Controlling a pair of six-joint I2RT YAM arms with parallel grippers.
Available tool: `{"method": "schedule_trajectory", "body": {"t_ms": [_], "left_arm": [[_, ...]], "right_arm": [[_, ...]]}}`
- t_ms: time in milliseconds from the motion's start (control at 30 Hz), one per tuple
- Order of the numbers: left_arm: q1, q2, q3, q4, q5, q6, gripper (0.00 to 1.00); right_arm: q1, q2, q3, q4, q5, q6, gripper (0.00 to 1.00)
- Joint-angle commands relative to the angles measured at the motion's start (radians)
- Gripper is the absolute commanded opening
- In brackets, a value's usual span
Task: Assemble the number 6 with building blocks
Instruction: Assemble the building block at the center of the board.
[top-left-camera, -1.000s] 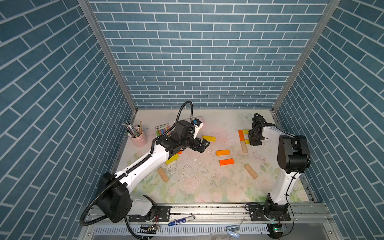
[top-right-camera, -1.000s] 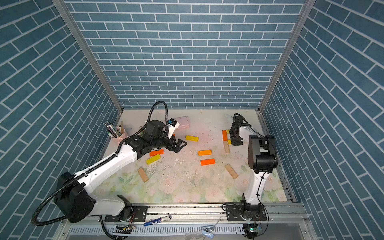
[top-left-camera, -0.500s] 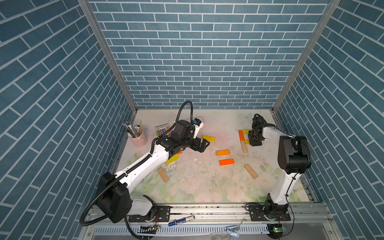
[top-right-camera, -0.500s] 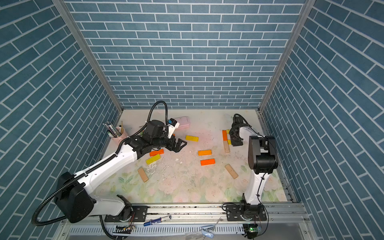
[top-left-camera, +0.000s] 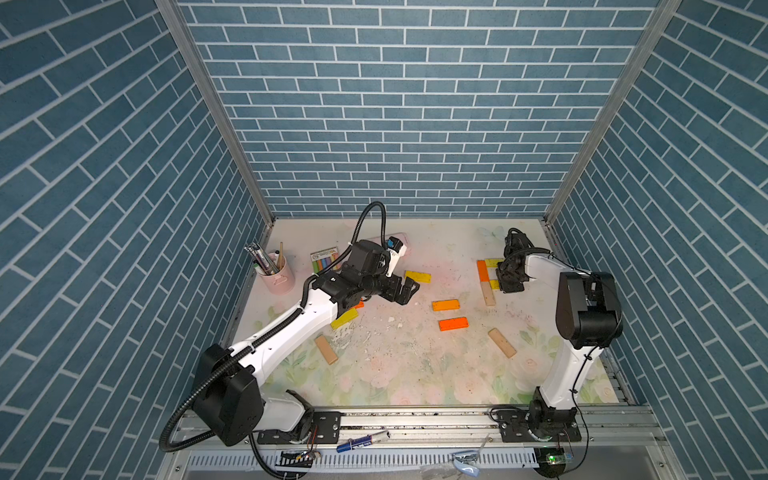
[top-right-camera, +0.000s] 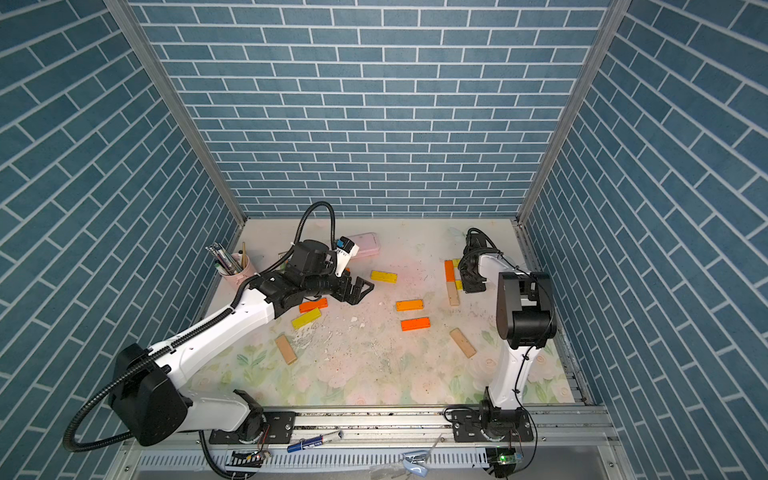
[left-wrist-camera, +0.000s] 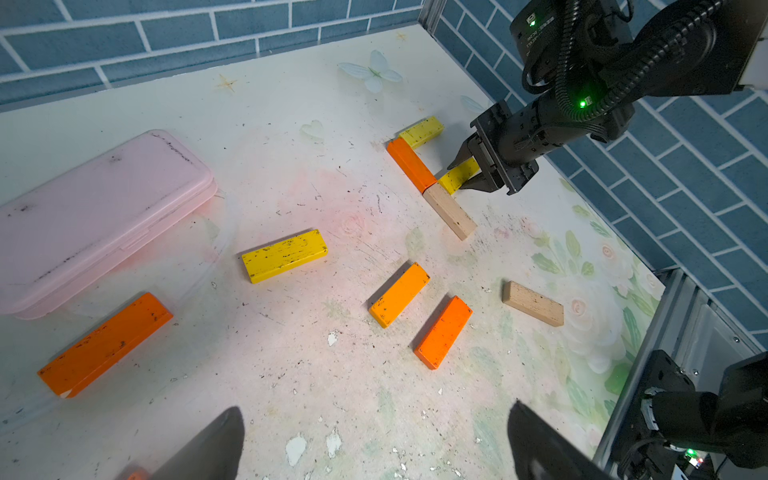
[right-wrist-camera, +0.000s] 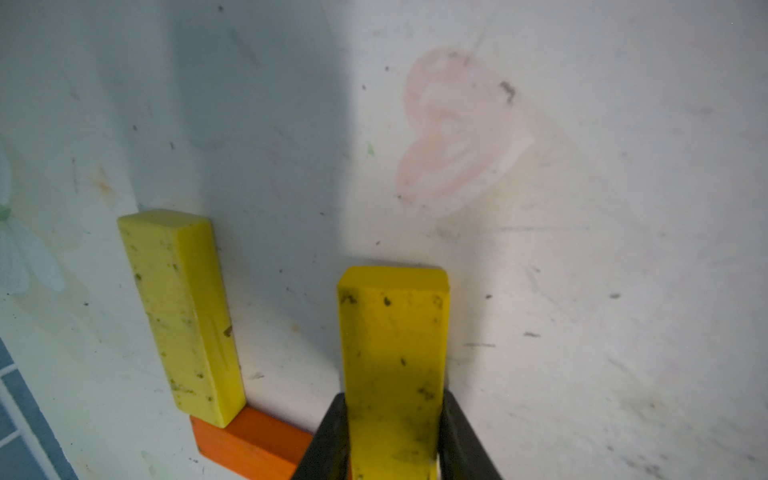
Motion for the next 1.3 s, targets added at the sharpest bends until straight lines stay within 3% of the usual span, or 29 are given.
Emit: {"method": "schedule_trajectory", "body": {"t_ms": [0, 567, 933, 1267], "left_arm": [[-0.009, -0.01, -0.02, 0.009, 0.012, -0.007, 0.99], [-0.012, -0.009, -0.022, 0.01, 0.011, -0.006, 0.99], [-0.013, -0.008, -0.022, 0.009, 0.005, -0.003, 0.99], [-0.012, -0.003, -0.022, 0.006, -0.004, 0.001, 0.99]], "right_arm": [[0.006, -0.01, -0.033, -0.074, 0.012, 0.058, 0.33], [0.006, -0.004, -0.026, -0.083, 0.007, 0.035, 0.33], [0.005, 0.002, -0.001, -0.07, -0.004, 0.022, 0.51], [0.003, -0.056, 0.039, -0.094, 0.005, -0.017, 0.56]]}}
